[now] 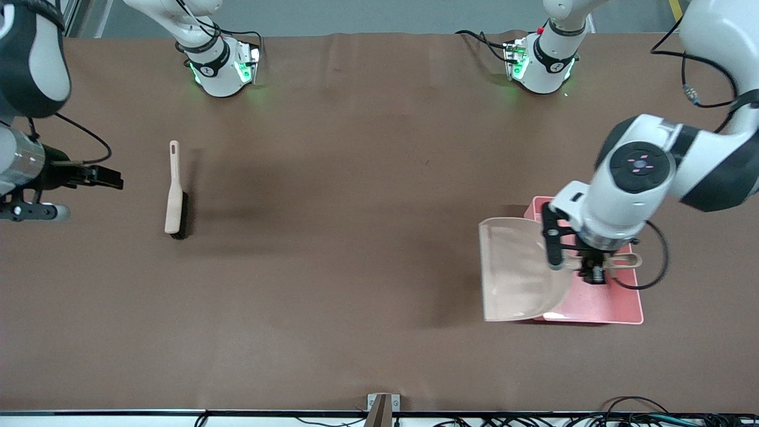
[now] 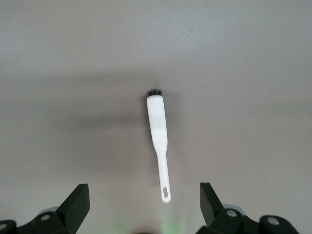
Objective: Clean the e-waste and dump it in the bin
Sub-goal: 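Lower the dustpan onto the table beside the bin with the left gripper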
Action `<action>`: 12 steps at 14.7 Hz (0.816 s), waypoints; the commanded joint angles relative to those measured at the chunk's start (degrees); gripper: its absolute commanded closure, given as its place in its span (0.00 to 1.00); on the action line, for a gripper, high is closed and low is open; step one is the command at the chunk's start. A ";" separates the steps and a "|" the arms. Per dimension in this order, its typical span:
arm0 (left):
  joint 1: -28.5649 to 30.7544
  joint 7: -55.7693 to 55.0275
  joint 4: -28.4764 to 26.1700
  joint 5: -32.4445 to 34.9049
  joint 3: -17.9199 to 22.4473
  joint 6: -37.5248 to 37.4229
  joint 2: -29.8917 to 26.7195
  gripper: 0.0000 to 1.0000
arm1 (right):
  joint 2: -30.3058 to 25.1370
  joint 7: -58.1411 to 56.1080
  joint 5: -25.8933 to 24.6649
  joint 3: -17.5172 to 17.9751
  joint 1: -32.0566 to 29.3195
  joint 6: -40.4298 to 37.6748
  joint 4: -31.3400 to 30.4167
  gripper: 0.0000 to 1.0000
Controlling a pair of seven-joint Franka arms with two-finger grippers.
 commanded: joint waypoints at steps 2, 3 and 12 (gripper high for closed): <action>-10.37 -5.01 3.20 -1.81 4.83 -1.05 5.39 0.97 | 0.76 0.86 -1.36 -0.12 2.45 -4.73 9.74 0.00; -13.01 -7.56 3.29 -2.43 6.41 -0.96 6.18 0.97 | 0.67 0.78 -1.27 -0.12 2.37 -4.74 11.07 0.00; -26.92 -16.28 4.60 -2.61 16.27 0.18 10.66 0.97 | -3.11 0.69 -0.49 -0.39 -0.79 -3.16 10.20 0.00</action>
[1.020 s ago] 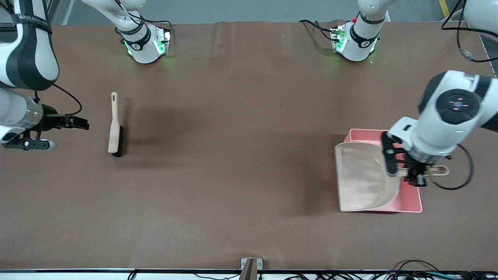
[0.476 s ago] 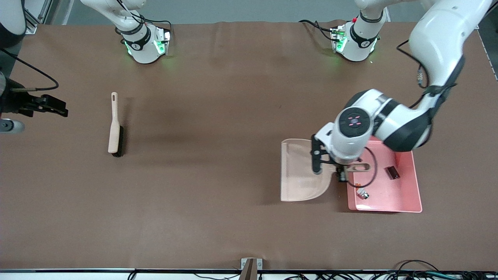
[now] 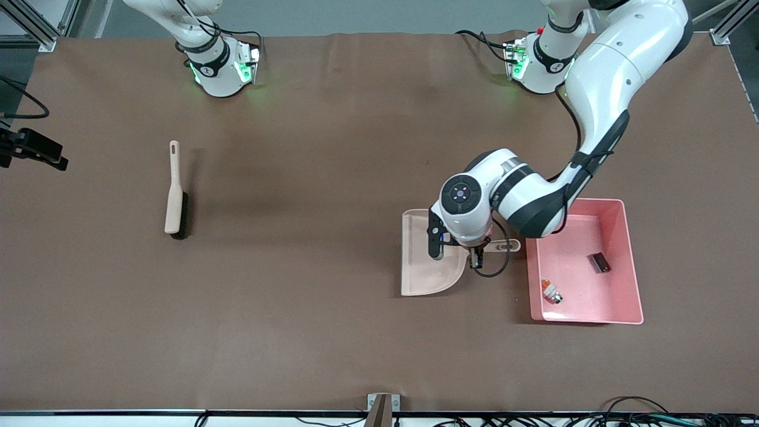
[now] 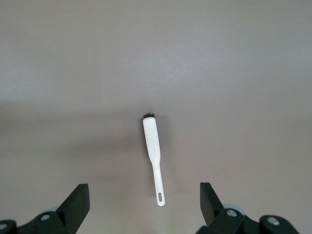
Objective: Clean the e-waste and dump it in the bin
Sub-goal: 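Lower the dustpan onto the table beside the bin with the left gripper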
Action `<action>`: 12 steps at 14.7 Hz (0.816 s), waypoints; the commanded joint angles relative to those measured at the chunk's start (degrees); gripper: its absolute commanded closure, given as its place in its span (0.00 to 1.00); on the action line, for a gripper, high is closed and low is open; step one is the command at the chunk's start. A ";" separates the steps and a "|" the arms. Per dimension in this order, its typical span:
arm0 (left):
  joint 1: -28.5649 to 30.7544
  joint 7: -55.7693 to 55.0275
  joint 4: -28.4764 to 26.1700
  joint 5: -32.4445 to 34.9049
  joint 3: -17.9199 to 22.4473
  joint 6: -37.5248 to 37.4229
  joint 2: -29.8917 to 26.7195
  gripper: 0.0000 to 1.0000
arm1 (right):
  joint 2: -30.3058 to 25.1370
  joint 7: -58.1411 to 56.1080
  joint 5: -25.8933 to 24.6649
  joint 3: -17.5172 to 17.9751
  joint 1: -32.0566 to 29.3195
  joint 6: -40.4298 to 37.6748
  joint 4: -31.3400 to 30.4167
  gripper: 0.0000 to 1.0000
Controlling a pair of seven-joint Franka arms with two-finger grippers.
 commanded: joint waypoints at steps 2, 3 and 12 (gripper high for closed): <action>-0.70 -0.17 1.69 -0.85 0.62 1.32 1.61 0.97 | -0.40 0.35 1.97 0.41 -1.27 0.80 -1.27 0.00; -0.96 0.01 1.69 -0.85 0.71 1.59 1.78 0.97 | -0.40 0.35 2.69 0.41 -1.36 0.54 -1.44 0.00; -2.90 0.01 1.34 0.03 2.73 2.47 3.28 0.85 | -0.57 0.35 2.52 0.94 -0.40 -1.31 -1.18 0.00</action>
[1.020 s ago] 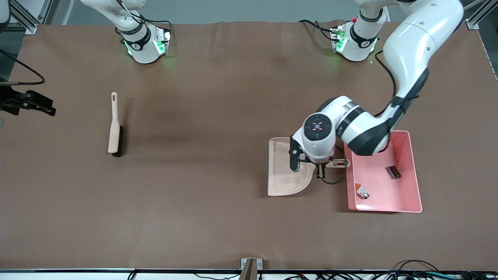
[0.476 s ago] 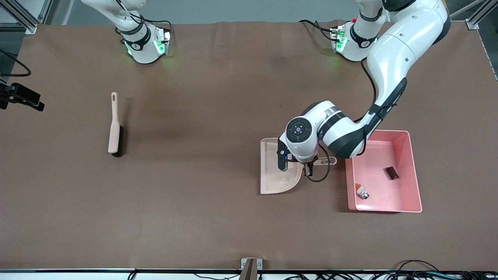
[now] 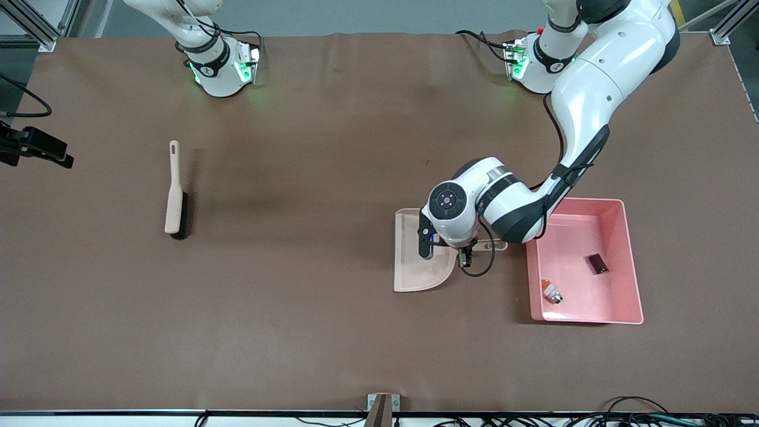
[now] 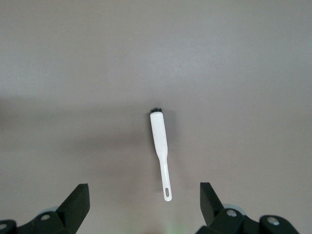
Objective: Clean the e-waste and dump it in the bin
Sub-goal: 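Lower the dustpan onto the table beside the bin with the left gripper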
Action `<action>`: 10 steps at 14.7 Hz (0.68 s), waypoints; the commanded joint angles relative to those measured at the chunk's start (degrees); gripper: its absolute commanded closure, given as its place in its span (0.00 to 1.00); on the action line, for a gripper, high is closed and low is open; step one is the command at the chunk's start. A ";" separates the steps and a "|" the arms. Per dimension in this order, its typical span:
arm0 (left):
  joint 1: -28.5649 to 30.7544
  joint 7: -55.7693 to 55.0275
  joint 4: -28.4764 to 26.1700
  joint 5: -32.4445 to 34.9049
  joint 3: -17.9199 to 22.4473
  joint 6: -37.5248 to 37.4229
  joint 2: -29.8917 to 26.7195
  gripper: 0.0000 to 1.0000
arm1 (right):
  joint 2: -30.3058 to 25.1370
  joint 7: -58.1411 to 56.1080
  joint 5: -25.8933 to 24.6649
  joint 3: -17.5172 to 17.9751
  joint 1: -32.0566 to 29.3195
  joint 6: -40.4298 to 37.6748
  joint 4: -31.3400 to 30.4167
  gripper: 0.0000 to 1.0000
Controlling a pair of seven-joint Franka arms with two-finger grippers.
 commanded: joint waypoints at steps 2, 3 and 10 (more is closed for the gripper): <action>-0.78 -0.46 1.13 -0.42 0.70 0.52 0.30 0.37 | -0.96 0.35 0.60 0.53 -0.03 -0.95 -0.67 0.00; -0.61 -1.42 1.13 -0.68 0.70 0.52 0.22 0.04 | -0.96 0.35 0.60 0.53 -0.03 -0.95 -0.67 0.00; 2.55 -5.38 3.66 -5.75 -0.17 0.08 -4.78 0.00 | -0.96 0.61 0.69 0.53 0.06 -1.04 -0.76 0.00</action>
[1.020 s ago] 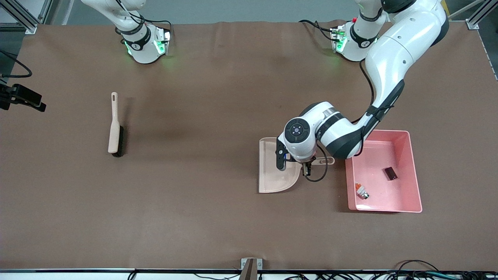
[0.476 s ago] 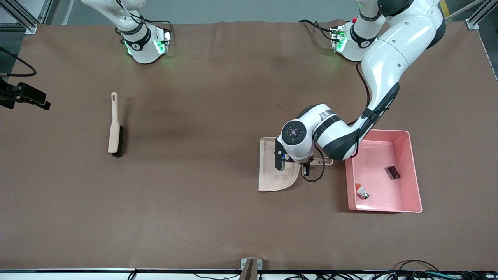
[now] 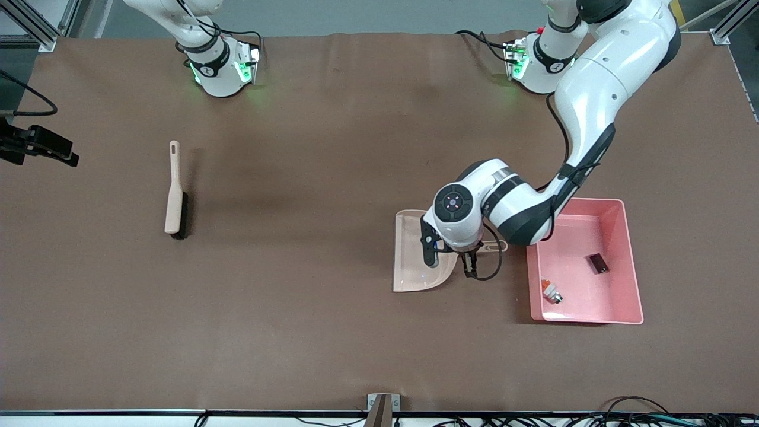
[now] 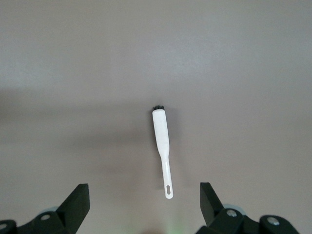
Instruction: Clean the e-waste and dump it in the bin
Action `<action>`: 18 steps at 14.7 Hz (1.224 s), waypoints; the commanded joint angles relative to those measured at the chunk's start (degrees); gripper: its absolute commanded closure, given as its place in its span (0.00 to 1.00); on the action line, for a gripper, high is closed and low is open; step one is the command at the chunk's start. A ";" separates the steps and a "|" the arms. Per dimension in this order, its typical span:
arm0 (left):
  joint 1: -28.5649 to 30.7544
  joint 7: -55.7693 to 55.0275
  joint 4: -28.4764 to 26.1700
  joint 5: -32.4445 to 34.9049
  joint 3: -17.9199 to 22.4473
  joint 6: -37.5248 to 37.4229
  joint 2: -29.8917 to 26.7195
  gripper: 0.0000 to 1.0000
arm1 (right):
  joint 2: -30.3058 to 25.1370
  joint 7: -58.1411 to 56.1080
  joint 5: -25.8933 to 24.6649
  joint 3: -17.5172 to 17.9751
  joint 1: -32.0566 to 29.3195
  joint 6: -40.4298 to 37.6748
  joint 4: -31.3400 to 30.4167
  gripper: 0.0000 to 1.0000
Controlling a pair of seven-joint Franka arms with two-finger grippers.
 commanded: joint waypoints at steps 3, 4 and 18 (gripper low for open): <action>4.12 -5.75 2.65 -10.33 -0.22 -0.78 -8.49 0.00 | -0.95 0.61 0.67 0.15 -0.09 -0.36 -0.67 0.00; 4.83 -8.91 2.65 -11.82 -0.14 -0.78 -10.50 0.00 | -0.95 0.61 0.67 0.15 -0.09 -0.36 -0.67 0.00; 19.17 -42.34 2.04 -30.03 0.91 -15.90 -37.15 0.00 | -1.04 0.61 0.93 0.24 -0.09 -0.71 -0.67 0.00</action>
